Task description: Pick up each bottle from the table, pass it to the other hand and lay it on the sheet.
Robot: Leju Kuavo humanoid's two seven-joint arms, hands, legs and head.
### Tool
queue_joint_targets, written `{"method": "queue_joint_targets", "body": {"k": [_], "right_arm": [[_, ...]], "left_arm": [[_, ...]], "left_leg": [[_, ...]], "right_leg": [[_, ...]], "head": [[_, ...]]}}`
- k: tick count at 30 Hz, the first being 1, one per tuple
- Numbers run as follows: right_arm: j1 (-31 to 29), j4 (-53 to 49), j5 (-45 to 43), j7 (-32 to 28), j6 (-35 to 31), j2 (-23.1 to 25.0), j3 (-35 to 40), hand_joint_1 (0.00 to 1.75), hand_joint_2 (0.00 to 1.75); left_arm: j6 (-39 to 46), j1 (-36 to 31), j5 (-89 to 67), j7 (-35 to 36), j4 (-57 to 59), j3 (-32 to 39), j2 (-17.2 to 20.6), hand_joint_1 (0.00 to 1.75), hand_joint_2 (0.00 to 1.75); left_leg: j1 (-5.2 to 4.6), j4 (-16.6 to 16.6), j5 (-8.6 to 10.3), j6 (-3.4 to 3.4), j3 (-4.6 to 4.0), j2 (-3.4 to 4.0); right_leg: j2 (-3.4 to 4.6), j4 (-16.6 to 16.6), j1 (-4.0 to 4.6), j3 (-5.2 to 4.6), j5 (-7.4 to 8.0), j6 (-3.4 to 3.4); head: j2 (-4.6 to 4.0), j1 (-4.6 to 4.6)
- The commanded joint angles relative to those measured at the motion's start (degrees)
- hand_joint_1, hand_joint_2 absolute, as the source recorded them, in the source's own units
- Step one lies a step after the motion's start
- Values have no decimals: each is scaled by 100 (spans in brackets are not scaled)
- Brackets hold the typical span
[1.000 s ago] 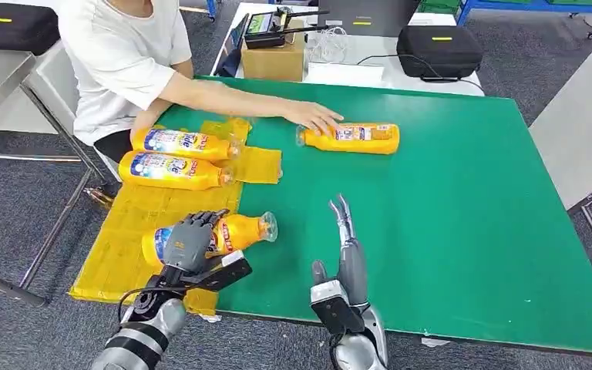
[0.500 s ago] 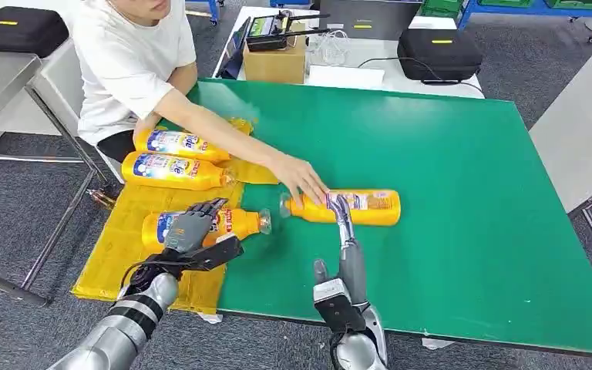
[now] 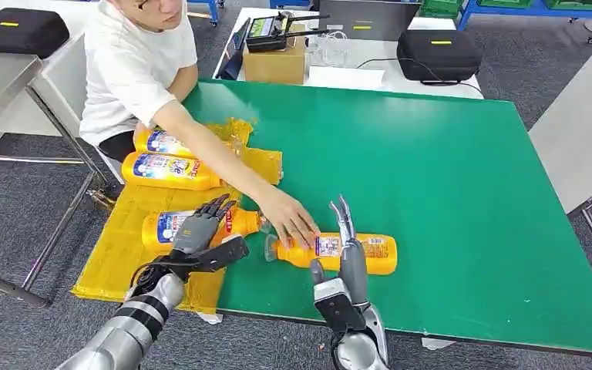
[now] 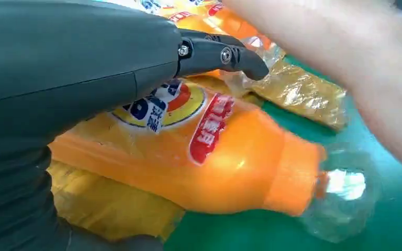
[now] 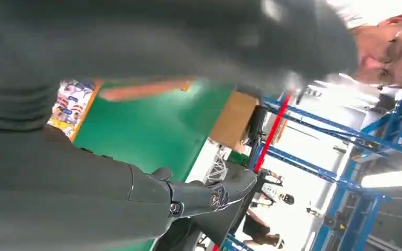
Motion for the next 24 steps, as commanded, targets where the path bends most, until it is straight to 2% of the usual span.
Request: {"method": "queue_joint_targets", "body": {"k": [1,6,7,8,9,11,14,20,24], "right_arm": [[-47,512,186,42,-144,-244,-74,0,175],[-60,481,193,52,-123,-223,-79,0,175],[-73,499,367,87,-303,-249,-62,0,175],[-119,599,841,216,-694,-333,18,0,175],[-175,684,1226,251,-905,-420,147,0,175],[-246,783,1481,334,-814,-538,415,0,175],[-310,897,1797,588,-684,-624,663,0,175],[-453,1279,3035,1797,-177,-1106,745,0,175],[-644,1345,3541,2209,116,-1495,532,0,175]], "left_arm": [[58,1279,3526,130,-2935,679,-792,0,175],[186,1177,3769,-38,-2638,564,-636,0,175],[56,1228,4256,-408,-2782,591,-687,0,175],[-243,1347,5124,-449,-3146,723,-824,0,175],[-59,1429,5166,-688,-3461,627,-833,0,175],[-110,1603,5852,-765,-4153,548,-895,0,175],[29,1768,5958,-990,-4707,425,-859,0,175],[-54,1937,5864,-1142,-4845,300,-815,0,175],[-98,1980,5731,-1172,-4904,268,-801,0,175]], "left_leg": [[-10,-3,-1,20,-10,-20],[-2,-13,-4,20,-26,9],[1,-13,-3,14,-25,4],[0,-7,-3,10,-32,-2],[-1,-12,-1,15,-33,-10],[7,-1,-4,16,-52,2],[7,-3,-8,25,-50,12],[2,-12,-2,17,-45,3],[0,-8,1,16,-52,-3]], "right_leg": [[-16,-10,-7,-1,-4,-12],[12,-21,5,-28,2,-29],[8,-18,7,-28,0,-28],[1,-13,5,-36,-1,-21],[-7,-18,6,-35,-1,-29],[2,-15,14,-52,2,-21],[14,-18,15,-52,3,-26],[3,-22,8,-44,3,-19],[-3,-19,5,-49,4,-15]], "head": [[0,-4],[0,2],[0,0],[0,-2],[0,-2],[0,-2],[0,2],[0,0],[0,0]]}}
